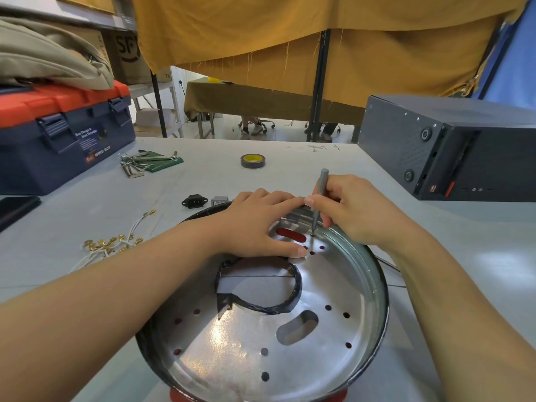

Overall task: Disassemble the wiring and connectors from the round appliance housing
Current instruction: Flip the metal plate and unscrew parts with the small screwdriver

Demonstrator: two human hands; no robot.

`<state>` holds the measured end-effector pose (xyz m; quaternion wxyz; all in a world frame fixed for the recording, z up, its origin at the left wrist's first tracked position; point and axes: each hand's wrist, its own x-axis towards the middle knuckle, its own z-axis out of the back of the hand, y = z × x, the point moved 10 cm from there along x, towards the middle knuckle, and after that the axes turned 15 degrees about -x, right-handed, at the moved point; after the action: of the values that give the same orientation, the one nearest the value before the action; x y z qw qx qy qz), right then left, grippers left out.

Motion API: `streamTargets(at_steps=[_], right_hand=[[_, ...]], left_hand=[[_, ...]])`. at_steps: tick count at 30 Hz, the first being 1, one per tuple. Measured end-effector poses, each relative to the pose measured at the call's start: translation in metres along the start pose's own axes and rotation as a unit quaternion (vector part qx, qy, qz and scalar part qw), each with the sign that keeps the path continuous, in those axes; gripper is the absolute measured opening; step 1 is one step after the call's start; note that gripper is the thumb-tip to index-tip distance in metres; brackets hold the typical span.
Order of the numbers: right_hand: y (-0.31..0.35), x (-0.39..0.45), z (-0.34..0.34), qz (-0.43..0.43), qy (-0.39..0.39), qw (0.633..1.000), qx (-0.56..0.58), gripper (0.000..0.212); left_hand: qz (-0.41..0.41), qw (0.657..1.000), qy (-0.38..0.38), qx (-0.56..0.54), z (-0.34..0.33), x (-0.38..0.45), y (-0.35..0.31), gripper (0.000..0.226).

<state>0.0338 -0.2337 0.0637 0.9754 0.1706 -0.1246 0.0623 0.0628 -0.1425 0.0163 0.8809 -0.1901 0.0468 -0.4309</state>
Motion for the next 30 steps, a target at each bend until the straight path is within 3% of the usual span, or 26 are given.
streamTargets(at_steps=[8,13,18,26,30], right_hand=[[-0.008,-0.003,-0.007,0.018,0.076,0.996,0.051,0.017],[-0.011,0.002,-0.005,-0.015,0.015,0.999,0.031,0.021],[-0.015,0.004,0.0,-0.042,-0.037,0.998,0.035,0.004],[-0.006,-0.001,0.009,-0.056,-0.115,0.992,0.011,0.034],[-0.008,-0.003,0.016,-0.078,-0.13,0.981,-0.118,0.037]], left_hand=[[0.005,1.0,0.005,0.002,-0.001,0.001,0.002,0.084],[0.006,1.0,0.003,-0.001,-0.001,0.001,0.001,0.084],[0.014,1.0,0.008,0.002,-0.001,0.001,0.002,0.084],[0.008,1.0,0.003,0.005,-0.001,0.0,0.001,0.085],[0.008,1.0,0.003,0.002,0.0,0.0,0.0,0.084]])
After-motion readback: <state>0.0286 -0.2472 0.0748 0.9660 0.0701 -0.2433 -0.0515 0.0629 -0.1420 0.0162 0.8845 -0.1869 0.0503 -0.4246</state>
